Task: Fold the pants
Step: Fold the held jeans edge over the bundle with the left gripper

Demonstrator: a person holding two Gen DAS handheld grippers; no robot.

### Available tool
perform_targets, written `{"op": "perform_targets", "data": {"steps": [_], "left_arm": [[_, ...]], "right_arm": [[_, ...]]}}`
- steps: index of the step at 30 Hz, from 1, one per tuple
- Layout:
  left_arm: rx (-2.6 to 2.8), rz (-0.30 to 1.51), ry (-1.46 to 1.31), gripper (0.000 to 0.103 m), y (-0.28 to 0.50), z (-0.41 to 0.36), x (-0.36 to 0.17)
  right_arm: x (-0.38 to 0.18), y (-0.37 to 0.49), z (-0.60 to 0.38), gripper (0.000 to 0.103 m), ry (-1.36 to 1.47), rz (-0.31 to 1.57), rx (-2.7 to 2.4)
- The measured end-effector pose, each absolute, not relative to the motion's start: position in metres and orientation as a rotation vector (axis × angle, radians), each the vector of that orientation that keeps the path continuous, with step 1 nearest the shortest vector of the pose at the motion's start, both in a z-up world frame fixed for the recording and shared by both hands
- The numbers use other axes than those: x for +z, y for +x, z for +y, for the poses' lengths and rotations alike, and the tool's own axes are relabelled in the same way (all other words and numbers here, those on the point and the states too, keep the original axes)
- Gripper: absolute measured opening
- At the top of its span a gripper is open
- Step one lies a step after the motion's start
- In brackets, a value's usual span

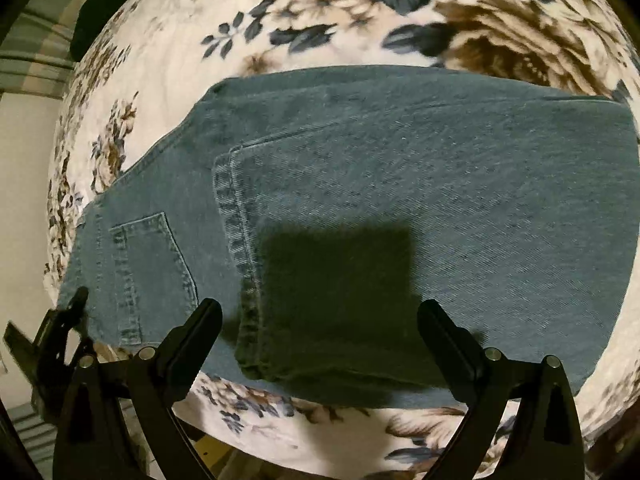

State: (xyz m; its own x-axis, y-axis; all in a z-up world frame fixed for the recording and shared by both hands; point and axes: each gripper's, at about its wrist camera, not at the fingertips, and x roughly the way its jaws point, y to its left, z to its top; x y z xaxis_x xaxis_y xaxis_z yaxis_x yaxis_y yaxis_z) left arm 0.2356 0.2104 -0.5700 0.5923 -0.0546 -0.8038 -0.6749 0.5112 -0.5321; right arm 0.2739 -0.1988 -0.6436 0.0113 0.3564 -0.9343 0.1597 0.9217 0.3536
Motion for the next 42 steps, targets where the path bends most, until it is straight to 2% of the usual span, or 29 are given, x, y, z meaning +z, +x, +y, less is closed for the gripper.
{"op": "perform_targets", "data": {"steps": [1, 4, 5, 6, 7, 13, 17, 20, 24, 28, 32, 35, 36, 38, 39, 40, 42], "left_arm": [[0.427, 0.876, -1.019, 0.046, 0.24, 0.215, -0.578], [0.405, 0.901, -1.114, 0.047, 0.245, 0.234, -0.606], [0.402, 0.895, -1.111, 0.044, 0.247, 0.236, -0.607], [0.394, 0.892, -1.07, 0.036, 0.249, 0.233, -0.601], [0.385, 0.887, -1.032, 0.031, 0.249, 0.228, -0.593], [0.296, 0.806, -0.816, 0.028, 0.247, 0.173, -0.504], [0.167, 0.772, -0.703, 0.028, 0.249, 0.104, -0.44], [0.068, 0.814, -0.607, 0.027, 0.258, 0.038, -0.419], [-0.044, 0.938, -0.568, 0.027, 0.274, -0.055, -0.437], [-0.128, 1.103, -0.519, 0.026, 0.284, -0.14, -0.494], [-0.144, 1.245, -0.43, 0.026, 0.287, -0.177, -0.548], [-0.183, 1.286, -0.349, 0.029, 0.289, -0.188, -0.554], [-0.194, 1.296, -0.347, 0.033, 0.288, -0.188, -0.549], [-0.247, 1.331, -0.39, 0.056, 0.295, -0.184, -0.537], [-0.277, 1.335, -0.438, 0.082, 0.295, -0.178, -0.533], [-0.295, 1.333, -0.486, 0.1, 0.294, -0.171, -0.527], [-0.305, 1.329, -0.559, 0.101, 0.295, -0.154, -0.51]], "right_arm": [[-0.646, 0.275, -0.2, 0.1, 0.415, 1.569, 0.162], [-0.652, 0.279, -0.204, 0.1, 0.436, 1.579, 0.173], [-0.654, 0.281, -0.207, 0.1, 0.446, 1.578, 0.174], [-0.655, 0.281, -0.21, 0.1, 0.454, 1.577, 0.175], [-0.656, 0.282, -0.213, 0.1, 0.465, 1.575, 0.177], [-0.65, 0.282, -0.241, 0.1, 0.52, 1.54, 0.168], [-0.641, 0.28, -0.27, 0.1, 0.559, 1.51, 0.145], [-0.631, 0.276, -0.298, 0.099, 0.575, 1.479, 0.102], [-0.612, 0.264, -0.341, 0.099, 0.566, 1.426, 0.005], [-0.603, 0.249, -0.39, 0.099, 0.548, 1.404, -0.09], [-0.61, 0.233, -0.432, 0.099, 0.534, 1.431, -0.145], [-0.613, 0.23, -0.446, 0.099, 0.562, 1.446, -0.134], [-0.611, 0.229, -0.448, 0.099, 0.579, 1.444, -0.116], [-0.605, 0.232, -0.452, 0.099, 0.635, 1.428, -0.05], [-0.602, 0.235, -0.453, 0.099, 0.661, 1.419, -0.019], [-0.599, 0.238, -0.452, 0.099, 0.69, 1.408, 0.021], [-0.594, 0.247, -0.449, 0.099, 0.74, 1.388, 0.107]]}}
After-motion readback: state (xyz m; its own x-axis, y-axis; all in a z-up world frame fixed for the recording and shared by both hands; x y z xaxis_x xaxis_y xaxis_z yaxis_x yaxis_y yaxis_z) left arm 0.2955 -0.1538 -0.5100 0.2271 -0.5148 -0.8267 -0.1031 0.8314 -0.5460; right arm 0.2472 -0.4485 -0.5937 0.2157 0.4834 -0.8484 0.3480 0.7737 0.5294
